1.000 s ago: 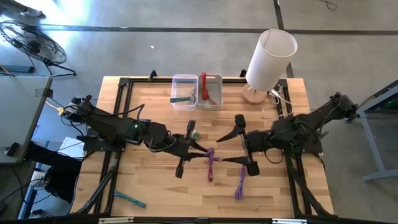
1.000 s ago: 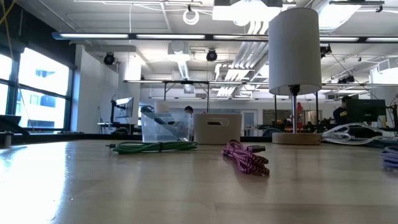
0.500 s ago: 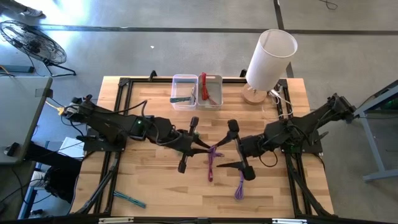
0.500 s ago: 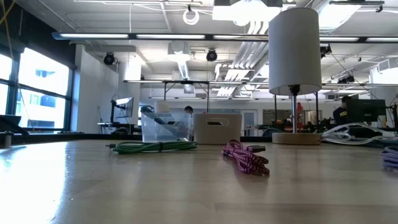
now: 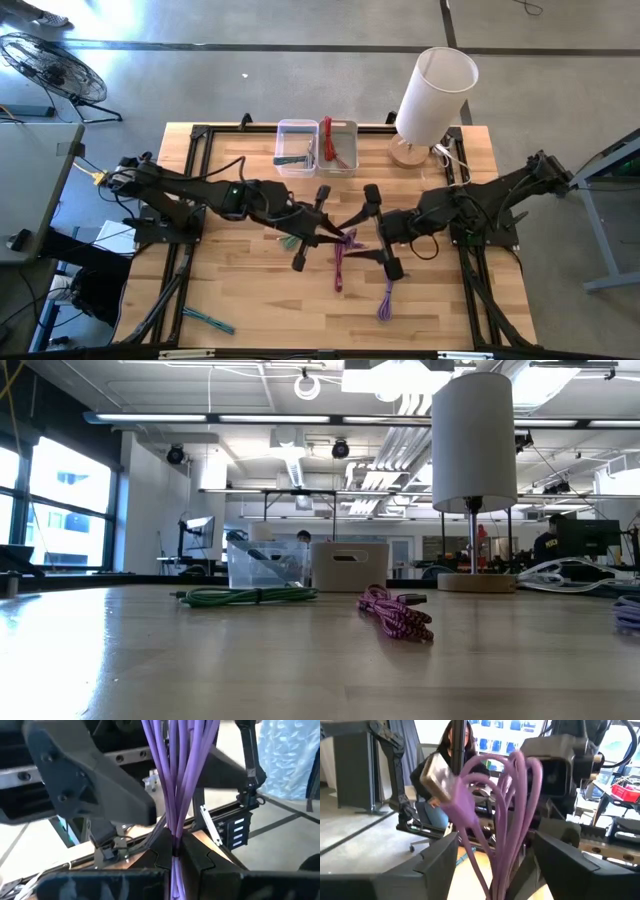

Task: Pick & Place USB Port
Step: Put the left purple charger cable into the gray bin

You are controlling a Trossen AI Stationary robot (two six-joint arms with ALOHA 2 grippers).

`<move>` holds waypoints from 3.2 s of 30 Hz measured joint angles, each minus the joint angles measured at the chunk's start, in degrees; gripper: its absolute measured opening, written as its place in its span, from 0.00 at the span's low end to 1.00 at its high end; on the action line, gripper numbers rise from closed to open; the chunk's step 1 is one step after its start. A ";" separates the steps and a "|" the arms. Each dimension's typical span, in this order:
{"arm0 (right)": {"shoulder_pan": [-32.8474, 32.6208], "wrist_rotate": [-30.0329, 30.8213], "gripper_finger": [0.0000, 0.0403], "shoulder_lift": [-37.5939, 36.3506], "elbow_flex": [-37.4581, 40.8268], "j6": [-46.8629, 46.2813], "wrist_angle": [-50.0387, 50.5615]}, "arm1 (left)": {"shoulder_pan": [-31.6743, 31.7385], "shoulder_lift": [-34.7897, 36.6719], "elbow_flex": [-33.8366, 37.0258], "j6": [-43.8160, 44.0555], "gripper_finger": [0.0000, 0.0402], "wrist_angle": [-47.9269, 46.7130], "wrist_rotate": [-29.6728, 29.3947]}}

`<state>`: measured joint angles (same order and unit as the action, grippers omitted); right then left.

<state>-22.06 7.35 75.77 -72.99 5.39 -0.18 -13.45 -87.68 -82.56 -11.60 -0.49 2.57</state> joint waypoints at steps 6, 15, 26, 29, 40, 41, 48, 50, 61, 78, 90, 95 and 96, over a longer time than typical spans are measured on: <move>0.02 0.71 0.44 0.00 0.00 0.92 1.27 | 0.00 0.00 0.02 -0.61 0.02 0.04 -0.04; 1.16 1.61 0.06 -0.22 -0.02 -0.15 3.23 | 0.04 0.00 0.04 0.03 0.10 -1.11 -0.36; 0.53 4.05 0.04 -2.81 0.00 0.89 8.52 | 0.00 0.02 0.03 4.36 0.29 -2.90 -2.61; -0.14 6.67 0.04 -5.29 0.00 2.41 12.30 | -0.04 0.22 0.04 4.76 0.33 -3.83 -5.57; -1.22 16.11 0.04 -12.68 -0.02 2.18 22.62 | -0.07 8.26 0.04 9.98 0.36 -26.55 -30.03; -1.22 17.39 0.04 -12.67 -0.02 1.62 23.91 | -0.07 9.24 0.03 11.18 0.36 -29.09 -31.09; 0.48 25.83 0.04 -9.99 -0.02 -0.58 24.85 | -0.07 14.13 0.02 16.34 0.36 -44.23 -32.72; 2.29 26.80 0.04 -8.62 -0.02 -1.09 23.63 | -0.07 14.91 0.02 15.62 0.36 -48.00 -32.74; 13.98 23.93 0.04 0.77 0.00 -7.42 15.98 | -0.07 20.48 0.02 9.03 0.36 -65.36 -40.23; 28.48 21.27 0.04 15.29 0.00 -19.01 3.85 | -0.04 29.09 0.02 8.41 0.36 -79.32 -39.96; 35.23 24.23 0.04 16.17 0.00 -21.95 4.32 | -0.07 29.07 6.32 8.44 0.36 -80.56 -35.85; 37.64 23.69 0.04 17.78 -0.02 -25.52 6.09 | -0.06 29.05 9.67 8.46 0.36 -80.50 -35.66; 38.03 22.95 0.04 18.22 -0.02 -26.51 6.39 | -0.07 29.05 10.01 8.46 0.36 -80.40 -35.49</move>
<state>15.97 30.29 93.98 -73.01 -21.12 6.21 -13.52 -58.63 -72.56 -3.14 -80.89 -32.93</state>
